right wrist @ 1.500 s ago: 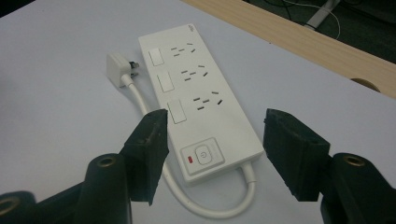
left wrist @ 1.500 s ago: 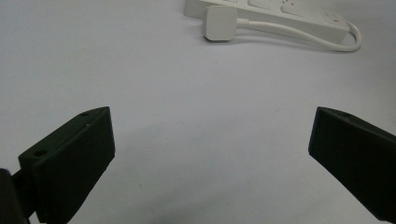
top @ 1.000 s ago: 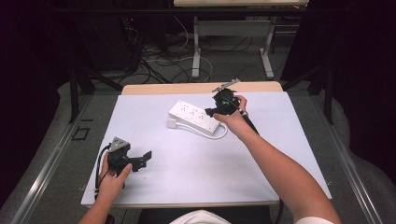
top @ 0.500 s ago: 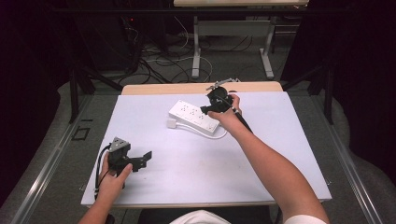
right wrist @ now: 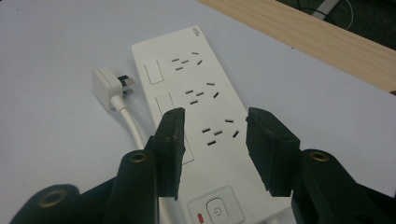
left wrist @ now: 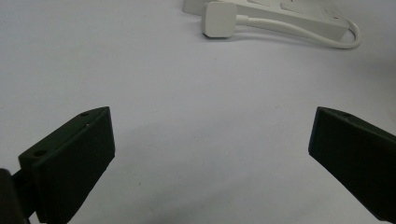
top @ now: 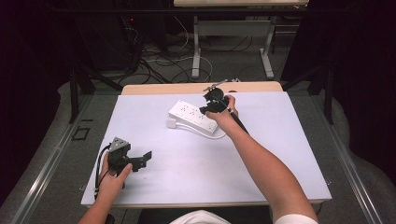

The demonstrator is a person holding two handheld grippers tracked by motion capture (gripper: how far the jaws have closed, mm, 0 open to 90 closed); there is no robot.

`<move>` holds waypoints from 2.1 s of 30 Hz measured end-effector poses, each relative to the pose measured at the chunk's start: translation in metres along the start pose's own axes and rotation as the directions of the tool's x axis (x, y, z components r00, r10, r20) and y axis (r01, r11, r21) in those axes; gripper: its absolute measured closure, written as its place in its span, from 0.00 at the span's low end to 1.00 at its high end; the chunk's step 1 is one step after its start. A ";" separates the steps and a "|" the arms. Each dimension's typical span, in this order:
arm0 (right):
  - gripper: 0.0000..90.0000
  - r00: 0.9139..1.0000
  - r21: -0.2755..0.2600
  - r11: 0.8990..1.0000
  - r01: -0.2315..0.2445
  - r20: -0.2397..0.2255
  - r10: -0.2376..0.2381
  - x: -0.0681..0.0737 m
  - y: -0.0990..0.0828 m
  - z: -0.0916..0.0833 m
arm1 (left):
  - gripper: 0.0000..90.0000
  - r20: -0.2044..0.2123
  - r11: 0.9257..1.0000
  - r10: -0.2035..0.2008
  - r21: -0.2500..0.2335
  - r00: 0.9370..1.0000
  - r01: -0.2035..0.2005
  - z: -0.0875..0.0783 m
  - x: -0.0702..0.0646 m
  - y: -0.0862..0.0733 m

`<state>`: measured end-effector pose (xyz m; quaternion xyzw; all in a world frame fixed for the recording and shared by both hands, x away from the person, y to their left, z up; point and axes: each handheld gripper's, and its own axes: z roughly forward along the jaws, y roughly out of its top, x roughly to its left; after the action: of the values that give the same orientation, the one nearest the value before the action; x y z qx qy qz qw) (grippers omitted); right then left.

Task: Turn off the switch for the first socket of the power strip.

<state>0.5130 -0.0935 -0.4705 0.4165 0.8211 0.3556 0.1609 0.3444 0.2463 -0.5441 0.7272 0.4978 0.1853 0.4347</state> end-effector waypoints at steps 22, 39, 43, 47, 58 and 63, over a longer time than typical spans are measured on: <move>0.86 0.999 0.016 0.999 -0.049 -0.010 0.049 0.006 -0.003 0.024 | 0.00 0.015 1.000 0.012 -0.001 1.000 -0.012 0.000 -0.001 0.000; 1.00 0.998 0.051 0.997 -0.051 -0.044 0.053 0.007 -0.007 0.039 | 0.00 0.019 1.000 0.011 0.008 1.000 -0.011 -0.001 0.000 0.000; 1.00 0.998 0.053 0.998 -0.018 -0.057 0.021 0.009 -0.010 0.046 | 0.00 0.019 1.000 0.010 0.009 1.000 -0.010 0.000 0.000 0.000; 1.00 0.998 0.067 0.998 -0.019 -0.054 0.023 0.012 -0.010 0.050 | 0.00 0.019 1.000 0.011 0.010 1.000 -0.011 0.000 0.000 0.000; 1.00 0.998 0.074 0.997 0.000 -0.060 0.005 0.015 -0.013 0.056 | 0.00 0.020 1.000 0.014 0.010 1.000 -0.014 0.000 0.000 0.000; 1.00 0.998 0.082 0.997 -0.008 -0.060 0.013 0.017 -0.013 0.058 | 0.00 0.020 1.000 0.017 0.010 1.000 -0.017 0.000 0.000 0.000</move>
<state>0.5276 -0.0588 -0.5199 0.4161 0.8373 0.3348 0.1170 0.3446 0.2459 -0.5440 0.7355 0.4882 0.1790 0.4343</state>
